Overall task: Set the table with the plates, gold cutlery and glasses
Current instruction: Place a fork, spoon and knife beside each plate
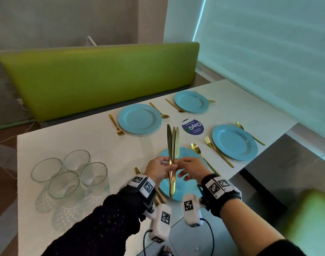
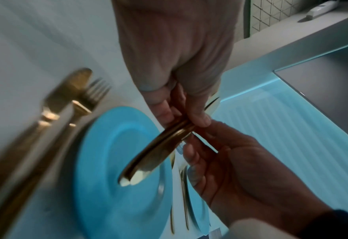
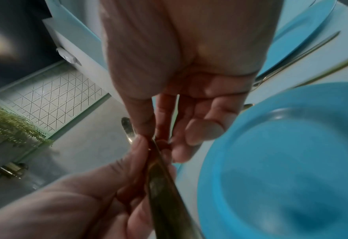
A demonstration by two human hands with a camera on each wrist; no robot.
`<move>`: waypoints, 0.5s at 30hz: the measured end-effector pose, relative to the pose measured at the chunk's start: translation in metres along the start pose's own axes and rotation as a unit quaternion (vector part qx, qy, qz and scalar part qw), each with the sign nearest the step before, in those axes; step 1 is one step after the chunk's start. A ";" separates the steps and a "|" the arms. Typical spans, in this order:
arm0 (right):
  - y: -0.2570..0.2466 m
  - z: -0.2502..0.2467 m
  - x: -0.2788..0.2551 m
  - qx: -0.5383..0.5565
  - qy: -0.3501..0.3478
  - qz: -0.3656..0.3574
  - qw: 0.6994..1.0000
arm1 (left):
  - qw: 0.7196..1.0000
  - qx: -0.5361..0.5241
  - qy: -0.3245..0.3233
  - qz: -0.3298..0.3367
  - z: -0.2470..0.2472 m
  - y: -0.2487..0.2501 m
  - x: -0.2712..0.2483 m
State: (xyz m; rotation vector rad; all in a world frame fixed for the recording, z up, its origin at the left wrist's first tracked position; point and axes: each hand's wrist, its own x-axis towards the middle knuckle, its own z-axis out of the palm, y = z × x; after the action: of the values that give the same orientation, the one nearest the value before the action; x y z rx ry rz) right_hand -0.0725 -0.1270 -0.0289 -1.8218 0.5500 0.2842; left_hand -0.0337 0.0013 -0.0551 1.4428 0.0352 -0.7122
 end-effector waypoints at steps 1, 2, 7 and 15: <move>-0.001 -0.009 0.005 0.008 0.000 -0.003 1.000 | 1.000 -0.002 -0.004 0.001 0.006 0.003 0.007; -0.002 -0.018 0.010 0.009 0.001 -0.006 1.000 | 1.000 -0.006 -0.007 0.000 0.013 0.006 0.014; -0.005 -0.057 0.047 -0.011 0.028 -0.013 0.999 | 1.000 -0.015 0.011 -0.007 0.045 0.023 0.053; 0.011 -0.131 0.113 -0.132 0.118 0.019 0.984 | 0.992 -0.003 0.121 -0.025 0.082 0.041 0.112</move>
State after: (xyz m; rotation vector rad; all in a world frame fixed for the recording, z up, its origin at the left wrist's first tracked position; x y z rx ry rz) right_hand 0.0084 -0.2789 -0.0480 -2.1191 0.7408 0.1738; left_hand 0.0424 -0.1218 -0.0536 1.5203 0.2611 -0.5737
